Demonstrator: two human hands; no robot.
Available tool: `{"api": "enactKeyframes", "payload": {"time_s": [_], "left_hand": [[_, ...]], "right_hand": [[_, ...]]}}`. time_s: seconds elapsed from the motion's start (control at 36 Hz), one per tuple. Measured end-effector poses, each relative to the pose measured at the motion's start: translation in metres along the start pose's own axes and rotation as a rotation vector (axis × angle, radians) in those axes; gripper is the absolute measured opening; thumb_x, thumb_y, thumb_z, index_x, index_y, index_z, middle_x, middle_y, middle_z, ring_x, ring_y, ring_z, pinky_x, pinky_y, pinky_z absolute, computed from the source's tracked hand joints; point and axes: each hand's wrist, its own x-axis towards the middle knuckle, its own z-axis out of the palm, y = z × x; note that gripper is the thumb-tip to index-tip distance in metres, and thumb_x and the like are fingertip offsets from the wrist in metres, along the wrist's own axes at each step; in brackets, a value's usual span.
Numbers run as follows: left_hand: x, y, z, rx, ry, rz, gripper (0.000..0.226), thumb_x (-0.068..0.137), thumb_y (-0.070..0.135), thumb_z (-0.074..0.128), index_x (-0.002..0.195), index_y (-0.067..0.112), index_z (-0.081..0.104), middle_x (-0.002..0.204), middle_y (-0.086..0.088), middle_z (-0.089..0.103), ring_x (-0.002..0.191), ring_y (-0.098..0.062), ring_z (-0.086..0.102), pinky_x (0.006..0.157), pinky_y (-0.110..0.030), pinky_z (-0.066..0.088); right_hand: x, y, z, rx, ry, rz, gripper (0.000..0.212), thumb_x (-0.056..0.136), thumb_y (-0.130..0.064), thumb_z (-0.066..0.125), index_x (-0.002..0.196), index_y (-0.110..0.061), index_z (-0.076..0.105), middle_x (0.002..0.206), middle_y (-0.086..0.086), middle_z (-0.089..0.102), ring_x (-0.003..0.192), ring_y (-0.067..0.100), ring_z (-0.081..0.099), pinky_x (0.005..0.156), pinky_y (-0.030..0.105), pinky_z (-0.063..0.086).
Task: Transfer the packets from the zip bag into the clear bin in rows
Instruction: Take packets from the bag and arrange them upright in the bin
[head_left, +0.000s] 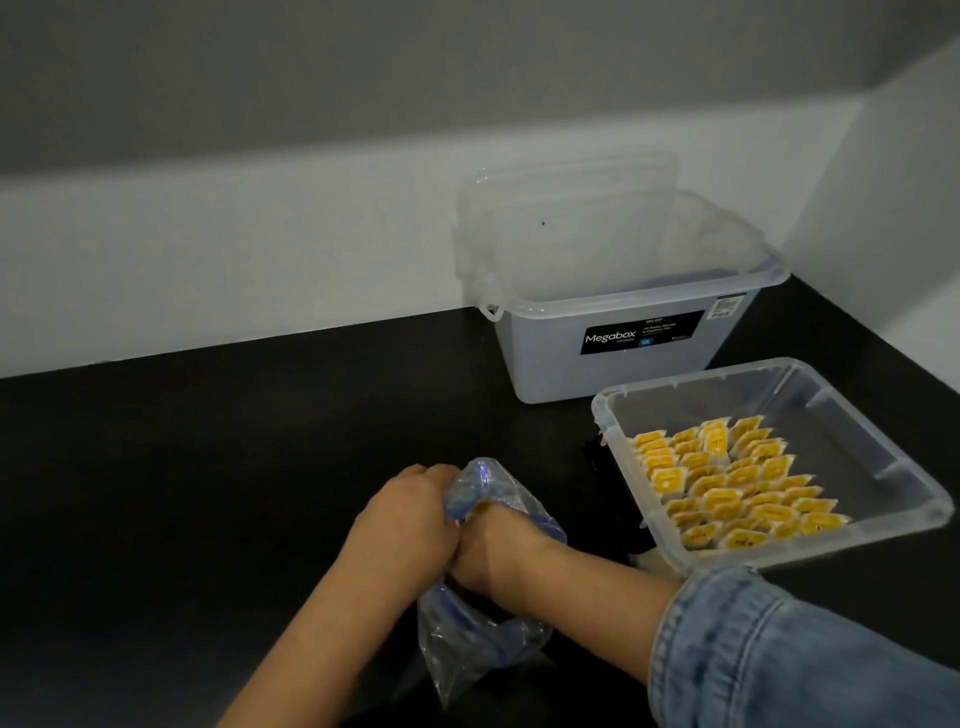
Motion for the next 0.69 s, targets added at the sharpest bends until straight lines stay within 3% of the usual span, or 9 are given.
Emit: {"api": "enactKeyframes", "payload": {"time_s": [0.31, 0.58, 0.69], "left_hand": [[-0.004, -0.002, 0.003, -0.01, 0.028, 0.02, 0.055, 0.088, 0.024, 0.059, 0.138, 0.031, 0.036, 0.134, 0.003, 0.042, 0.113, -0.013, 0.049, 0.094, -0.031, 0.046], [-0.003, -0.003, 0.002, -0.018, 0.071, -0.007, 0.054, 0.089, 0.023, 0.058, 0.138, 0.031, 0.037, 0.132, 0.003, 0.044, 0.112, -0.013, 0.05, 0.092, -0.03, 0.046], [-0.001, -0.007, 0.0, -0.019, 0.077, 0.002, 0.053, 0.089, 0.025, 0.059, 0.137, 0.033, 0.038, 0.131, 0.004, 0.044, 0.107, -0.011, 0.051, 0.086, -0.026, 0.045]], "right_hand": [[-0.008, -0.004, 0.003, -0.089, 0.074, 0.019, 0.051, 0.093, -0.017, 0.055, 0.14, -0.007, 0.038, 0.15, 0.012, 0.034, 0.139, 0.026, 0.032, 0.114, 0.041, 0.026], [-0.033, -0.008, -0.01, 0.064, 0.095, 0.05, 0.031, 0.092, -0.012, 0.055, 0.121, -0.003, 0.053, 0.131, 0.015, 0.049, 0.116, 0.027, 0.053, 0.095, 0.037, 0.046], [-0.051, -0.005, -0.016, 0.306, 0.263, 0.086, 0.023, 0.094, -0.008, 0.049, 0.113, 0.0, 0.059, 0.116, 0.018, 0.059, 0.105, 0.032, 0.058, 0.082, 0.037, 0.045]]}}
